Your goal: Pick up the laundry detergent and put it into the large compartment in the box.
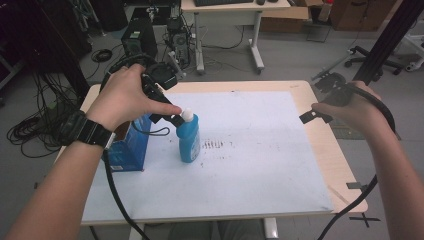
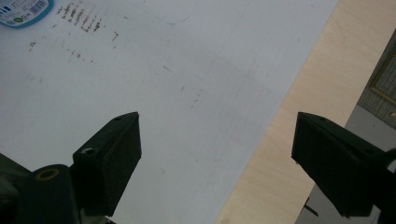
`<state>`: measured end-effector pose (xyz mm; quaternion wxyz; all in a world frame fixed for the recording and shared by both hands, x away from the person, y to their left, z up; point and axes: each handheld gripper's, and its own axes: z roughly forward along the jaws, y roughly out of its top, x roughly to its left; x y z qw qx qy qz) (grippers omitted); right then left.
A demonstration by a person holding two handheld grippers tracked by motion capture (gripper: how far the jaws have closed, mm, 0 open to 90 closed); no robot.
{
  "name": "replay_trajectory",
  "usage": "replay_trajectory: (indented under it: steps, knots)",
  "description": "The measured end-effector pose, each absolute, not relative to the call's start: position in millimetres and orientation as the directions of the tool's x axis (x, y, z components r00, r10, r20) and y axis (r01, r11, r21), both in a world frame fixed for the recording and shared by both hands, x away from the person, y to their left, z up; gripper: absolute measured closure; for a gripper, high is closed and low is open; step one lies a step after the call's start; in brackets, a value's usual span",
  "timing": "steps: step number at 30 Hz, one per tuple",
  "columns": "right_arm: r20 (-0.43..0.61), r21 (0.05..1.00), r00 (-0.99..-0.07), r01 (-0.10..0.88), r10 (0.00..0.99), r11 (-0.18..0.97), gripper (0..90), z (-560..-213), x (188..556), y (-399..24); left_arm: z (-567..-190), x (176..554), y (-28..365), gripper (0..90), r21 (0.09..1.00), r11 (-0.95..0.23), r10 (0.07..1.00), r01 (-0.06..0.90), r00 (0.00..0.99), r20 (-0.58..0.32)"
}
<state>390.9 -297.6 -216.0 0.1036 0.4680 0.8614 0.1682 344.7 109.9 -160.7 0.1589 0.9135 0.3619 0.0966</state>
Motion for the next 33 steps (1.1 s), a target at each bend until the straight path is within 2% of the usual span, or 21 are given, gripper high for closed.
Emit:
replay_trajectory:
  steps: [27, 33]
  knots:
    - [-0.015, 0.387, -0.547, 0.769, 0.837, 0.509, 15.6, -221.3, 393.7, -302.7, -167.3, 357.9, 94.3, 13.8, 0.343, -0.676, 0.709, 0.652, 0.702, 0.064]
    - [-0.014, 0.389, -0.546, 0.769, 0.838, 0.508, 15.6, -221.4, 393.0, -303.5, -170.4, 363.4, 91.7, 13.8, 0.340, -0.643, 0.744, 0.686, 0.665, 0.068]
